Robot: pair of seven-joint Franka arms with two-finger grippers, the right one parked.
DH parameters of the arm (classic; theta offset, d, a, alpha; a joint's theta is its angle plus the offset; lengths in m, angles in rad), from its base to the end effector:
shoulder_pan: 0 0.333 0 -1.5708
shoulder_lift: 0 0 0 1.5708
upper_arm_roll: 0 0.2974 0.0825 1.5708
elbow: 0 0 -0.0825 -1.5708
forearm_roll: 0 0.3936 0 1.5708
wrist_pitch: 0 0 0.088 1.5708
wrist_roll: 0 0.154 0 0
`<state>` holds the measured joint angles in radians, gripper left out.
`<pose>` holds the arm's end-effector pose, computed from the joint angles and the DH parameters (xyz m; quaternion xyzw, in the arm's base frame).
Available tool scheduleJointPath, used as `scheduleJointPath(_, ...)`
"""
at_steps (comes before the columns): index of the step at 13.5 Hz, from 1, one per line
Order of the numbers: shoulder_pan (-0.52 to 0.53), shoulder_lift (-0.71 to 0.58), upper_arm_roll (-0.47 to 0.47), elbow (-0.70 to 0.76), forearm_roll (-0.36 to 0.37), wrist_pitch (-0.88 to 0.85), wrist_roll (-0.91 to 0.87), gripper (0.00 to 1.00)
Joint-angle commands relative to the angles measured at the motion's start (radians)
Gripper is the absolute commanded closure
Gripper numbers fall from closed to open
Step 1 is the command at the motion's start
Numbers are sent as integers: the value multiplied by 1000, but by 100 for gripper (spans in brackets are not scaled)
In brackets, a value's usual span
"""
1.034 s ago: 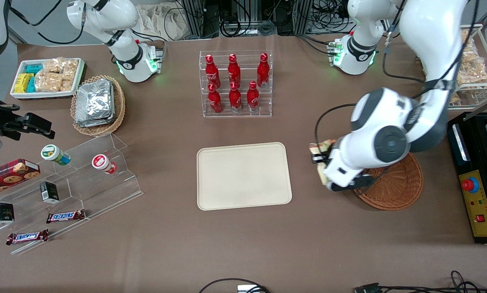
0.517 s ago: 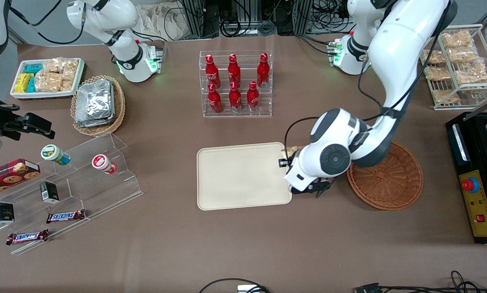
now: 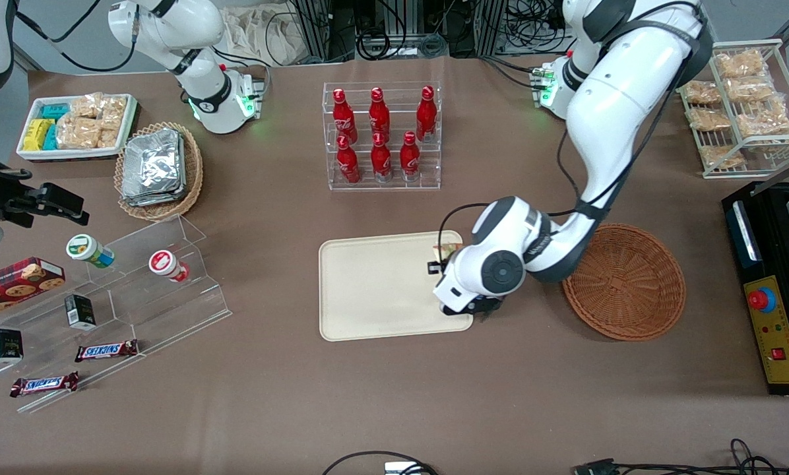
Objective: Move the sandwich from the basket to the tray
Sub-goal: 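Lift the sandwich and carry it over the cream tray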
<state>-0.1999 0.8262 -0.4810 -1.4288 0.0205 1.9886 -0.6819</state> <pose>0.5606 -0.4028 0.1680 0.9804 0.0469 -0.1758 0.0759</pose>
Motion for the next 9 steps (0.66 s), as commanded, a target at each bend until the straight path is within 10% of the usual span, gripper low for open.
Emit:
scheduleJointPath(1, -9, 47, 5, 39, 18, 24, -8, 77)
scheduleJointPath(7, -7, 76, 5, 37, 68, 30, -10, 69)
scheduleJointPath(8, -7, 77, 5, 39, 68, 30, -10, 22)
scheduleJointPath(9, -6, 76, 7, 37, 76, 32, -8, 0)
